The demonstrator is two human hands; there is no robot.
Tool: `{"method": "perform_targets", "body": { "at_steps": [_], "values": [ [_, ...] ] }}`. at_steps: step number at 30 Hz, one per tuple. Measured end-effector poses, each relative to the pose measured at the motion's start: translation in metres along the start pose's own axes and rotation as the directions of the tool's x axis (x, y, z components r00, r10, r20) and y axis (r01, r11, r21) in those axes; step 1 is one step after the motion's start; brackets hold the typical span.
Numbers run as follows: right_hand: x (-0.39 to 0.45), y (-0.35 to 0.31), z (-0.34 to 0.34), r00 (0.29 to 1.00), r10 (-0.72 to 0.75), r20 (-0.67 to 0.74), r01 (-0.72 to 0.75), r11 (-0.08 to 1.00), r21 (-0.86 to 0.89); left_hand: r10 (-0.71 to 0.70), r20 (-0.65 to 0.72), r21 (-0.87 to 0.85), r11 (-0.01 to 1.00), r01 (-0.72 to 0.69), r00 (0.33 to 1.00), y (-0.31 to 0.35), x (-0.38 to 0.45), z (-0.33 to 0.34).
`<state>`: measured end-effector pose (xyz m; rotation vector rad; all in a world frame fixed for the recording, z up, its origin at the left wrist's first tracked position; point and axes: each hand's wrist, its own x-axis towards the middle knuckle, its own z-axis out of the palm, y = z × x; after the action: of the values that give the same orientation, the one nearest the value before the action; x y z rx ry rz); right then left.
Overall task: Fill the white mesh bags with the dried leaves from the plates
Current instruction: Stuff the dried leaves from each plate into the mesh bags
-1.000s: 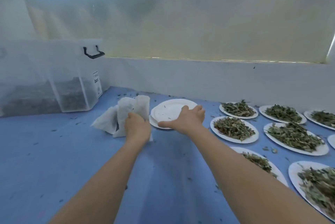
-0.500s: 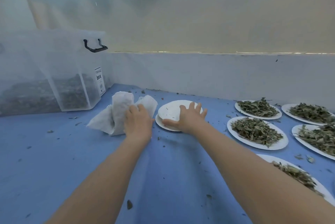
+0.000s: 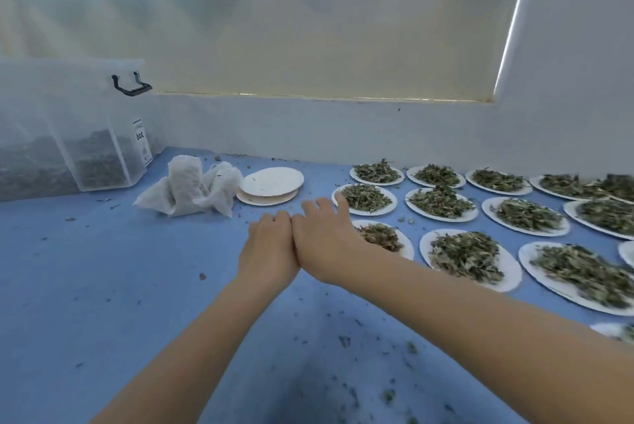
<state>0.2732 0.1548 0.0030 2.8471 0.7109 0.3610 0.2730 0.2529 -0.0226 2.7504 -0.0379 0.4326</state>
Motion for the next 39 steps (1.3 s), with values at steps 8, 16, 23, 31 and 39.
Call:
{"method": "perform_targets", "body": {
  "at_steps": [8,16,23,31,39],
  "values": [
    [-0.177,0.046,-0.040,0.983,0.120,0.142,-0.119,0.993,-0.013,0.276,0.128,-0.082,0.960,-0.267,0.953,0.120,-0.116,0.000],
    [-0.315,0.102,-0.032,0.955,0.225,0.192,-0.240,0.969,0.057,0.426,0.261,-0.283,0.892,-0.354,0.866,0.218,-0.203,0.034],
    [-0.388,0.136,-0.023,0.980,0.177,0.090,-0.195,0.940,0.278,0.486,0.148,-0.493,0.791,-0.362,0.861,0.232,-0.252,0.049],
    [-0.439,0.147,-0.031,0.974,0.106,-0.198,-0.041,0.950,0.309,0.580,-0.058,-0.557,0.657,-0.509,0.813,0.243,-0.275,0.039],
    [-0.442,0.145,-0.019,0.996,0.050,-0.071,-0.047,0.998,0.045,0.689,-0.169,-0.314,0.640,-0.701,0.705,0.246,-0.278,0.048]
  ]
}}
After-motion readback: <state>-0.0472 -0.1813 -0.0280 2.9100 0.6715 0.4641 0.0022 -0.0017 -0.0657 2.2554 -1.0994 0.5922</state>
